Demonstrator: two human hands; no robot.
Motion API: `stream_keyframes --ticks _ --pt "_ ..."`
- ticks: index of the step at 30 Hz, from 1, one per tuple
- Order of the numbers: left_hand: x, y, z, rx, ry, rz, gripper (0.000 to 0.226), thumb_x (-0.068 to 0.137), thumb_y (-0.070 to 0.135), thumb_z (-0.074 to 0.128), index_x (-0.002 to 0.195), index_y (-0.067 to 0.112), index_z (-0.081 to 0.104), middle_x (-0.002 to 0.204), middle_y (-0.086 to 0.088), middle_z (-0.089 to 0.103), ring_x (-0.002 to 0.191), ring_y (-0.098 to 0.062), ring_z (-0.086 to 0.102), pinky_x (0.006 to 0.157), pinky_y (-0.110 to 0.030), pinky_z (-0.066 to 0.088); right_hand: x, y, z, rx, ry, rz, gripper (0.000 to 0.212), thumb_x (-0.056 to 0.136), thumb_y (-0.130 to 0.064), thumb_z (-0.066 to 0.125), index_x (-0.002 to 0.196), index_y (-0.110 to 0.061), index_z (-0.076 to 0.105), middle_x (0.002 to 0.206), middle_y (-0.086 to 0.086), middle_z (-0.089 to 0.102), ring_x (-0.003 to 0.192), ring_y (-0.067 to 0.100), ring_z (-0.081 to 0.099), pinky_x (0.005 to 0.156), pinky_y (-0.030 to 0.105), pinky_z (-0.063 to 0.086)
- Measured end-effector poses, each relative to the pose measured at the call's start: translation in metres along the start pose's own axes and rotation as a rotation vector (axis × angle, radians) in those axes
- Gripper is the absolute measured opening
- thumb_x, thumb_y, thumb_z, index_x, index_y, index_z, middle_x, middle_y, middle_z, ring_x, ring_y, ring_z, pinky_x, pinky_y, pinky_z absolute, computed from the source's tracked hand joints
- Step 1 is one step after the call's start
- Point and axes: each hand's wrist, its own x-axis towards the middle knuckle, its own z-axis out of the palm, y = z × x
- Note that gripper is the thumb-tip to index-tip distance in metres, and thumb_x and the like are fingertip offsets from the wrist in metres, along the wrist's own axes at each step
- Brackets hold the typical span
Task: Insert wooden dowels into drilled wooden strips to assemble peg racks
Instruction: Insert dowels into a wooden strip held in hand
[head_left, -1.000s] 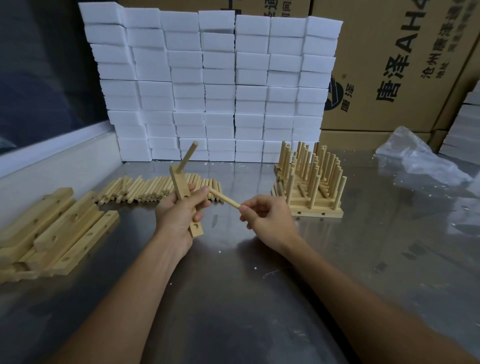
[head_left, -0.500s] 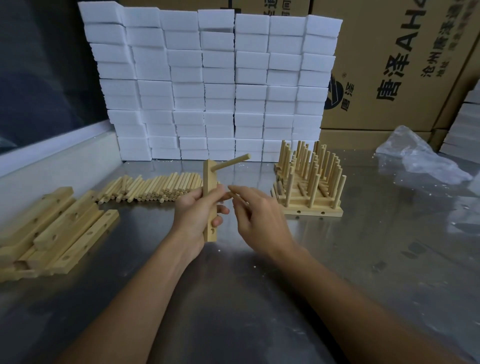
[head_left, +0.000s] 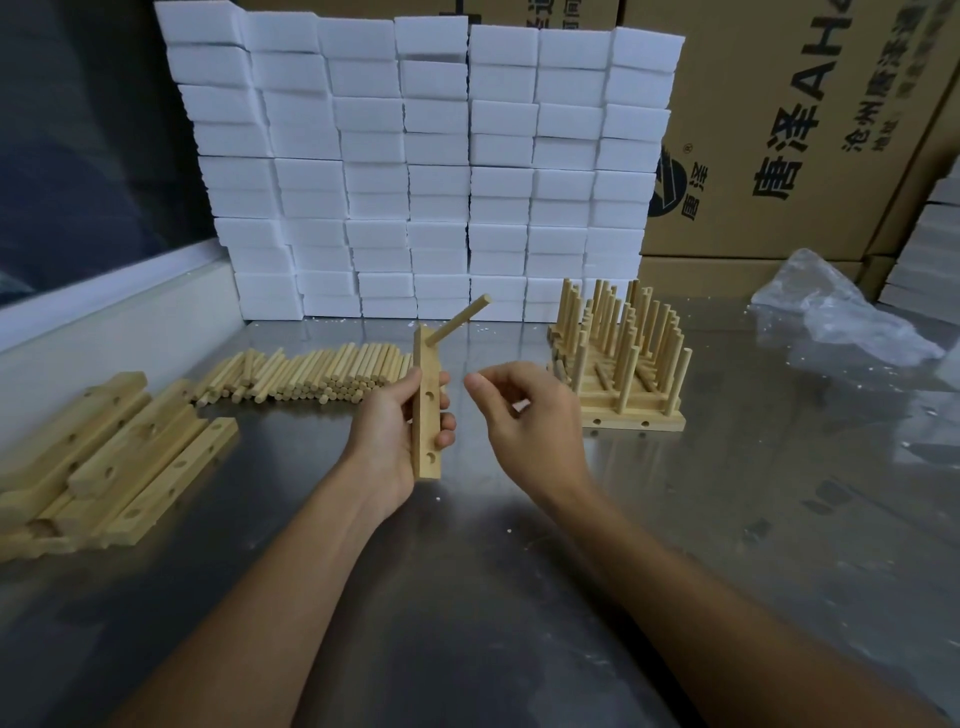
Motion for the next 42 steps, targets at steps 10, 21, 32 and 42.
stream_keyframes --ticks 10,21,32,42 --pt "0.002 0.001 -0.002 0.0 0.132 0.023 0.035 0.104 0.026 0.045 0.1 -0.002 0.065 0.068 -0.006 0.055 0.049 -0.015 0.05 0.039 -0.022 0.042 0.009 -0.007 -0.011 0.379 0.1 0.382 0.02 0.09 -0.017 0.069 0.08 -0.012 0.053 0.067 0.009 0.059 0.059 0.016 0.061 0.053 0.021 0.048" --pt "0.007 0.0 -0.006 -0.042 0.193 0.028 0.032 0.104 0.026 0.045 0.099 -0.001 0.063 0.07 -0.007 0.051 0.043 -0.013 0.049 0.038 -0.02 0.04 0.01 -0.004 -0.013 0.676 -0.035 0.696 0.022 0.085 0.017 0.049 0.082 -0.001 0.061 0.07 0.011 0.071 0.063 0.022 0.072 0.055 0.024 0.057" --pt "0.009 -0.002 -0.009 -0.059 0.19 0.01 0.032 0.105 0.027 0.044 0.097 0.001 0.062 0.073 -0.007 0.054 0.045 -0.013 0.049 0.037 -0.02 0.038 0.006 -0.002 -0.007 0.639 -0.113 0.634 0.014 0.086 -0.013 0.075 0.077 -0.002 0.07 0.075 0.015 0.075 0.066 0.022 0.073 0.057 0.024 0.057" --pt "0.01 0.0 -0.01 -0.074 0.204 0.025 0.03 0.104 0.026 0.047 0.101 0.001 0.062 0.073 -0.007 0.054 0.044 -0.013 0.049 0.037 -0.02 0.038 0.0 -0.007 -0.002 0.526 -0.337 0.532 0.027 0.102 0.0 0.043 0.126 -0.004 0.054 0.112 0.012 0.068 0.065 0.017 0.07 0.063 0.025 0.056"
